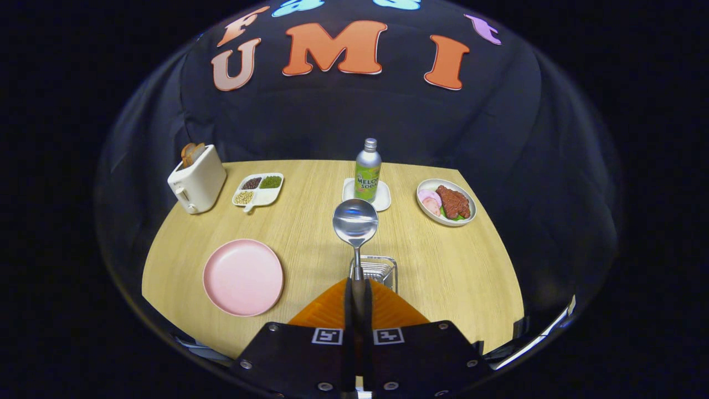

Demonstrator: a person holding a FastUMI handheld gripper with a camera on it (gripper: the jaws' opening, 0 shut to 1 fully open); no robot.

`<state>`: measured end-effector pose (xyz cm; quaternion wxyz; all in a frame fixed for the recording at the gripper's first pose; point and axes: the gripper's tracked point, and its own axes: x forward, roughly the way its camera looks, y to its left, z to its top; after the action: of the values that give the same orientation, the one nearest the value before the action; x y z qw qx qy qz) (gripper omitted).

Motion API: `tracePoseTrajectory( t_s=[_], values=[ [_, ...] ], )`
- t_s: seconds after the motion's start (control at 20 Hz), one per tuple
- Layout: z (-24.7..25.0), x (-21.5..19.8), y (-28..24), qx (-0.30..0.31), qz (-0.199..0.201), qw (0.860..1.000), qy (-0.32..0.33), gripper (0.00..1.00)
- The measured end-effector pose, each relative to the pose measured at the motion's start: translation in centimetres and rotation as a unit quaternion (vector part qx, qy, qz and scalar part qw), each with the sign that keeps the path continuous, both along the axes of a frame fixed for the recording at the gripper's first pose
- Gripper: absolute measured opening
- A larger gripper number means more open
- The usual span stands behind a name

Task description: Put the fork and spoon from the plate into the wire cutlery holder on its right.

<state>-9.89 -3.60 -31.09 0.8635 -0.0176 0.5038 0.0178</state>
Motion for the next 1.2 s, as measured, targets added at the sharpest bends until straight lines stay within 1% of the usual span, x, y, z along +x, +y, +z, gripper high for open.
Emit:
tracePoseTrajectory(
  t_s=[0.2, 0.6, 0.8, 1.0, 1.2],
  values=[
    [-1.5, -0.5, -1.5, -0.009, 0.008, 0.999, 0.035, 0.06],
    [-4.9, -2.9, -2.0, -0.02, 0.031, 0.994, 0.105, 0.07],
    [-5.3, -2.4, -2.3, -0.024, 0.037, 0.994, 0.102, 0.08],
    [-5.2, -2.0, -2.2, -0.013, 0.031, 0.995, 0.098, 0.08],
    [-3.6, -0.1, -2.0, 0.001, 0.021, 0.998, 0.058, 0.08]
  ],
)
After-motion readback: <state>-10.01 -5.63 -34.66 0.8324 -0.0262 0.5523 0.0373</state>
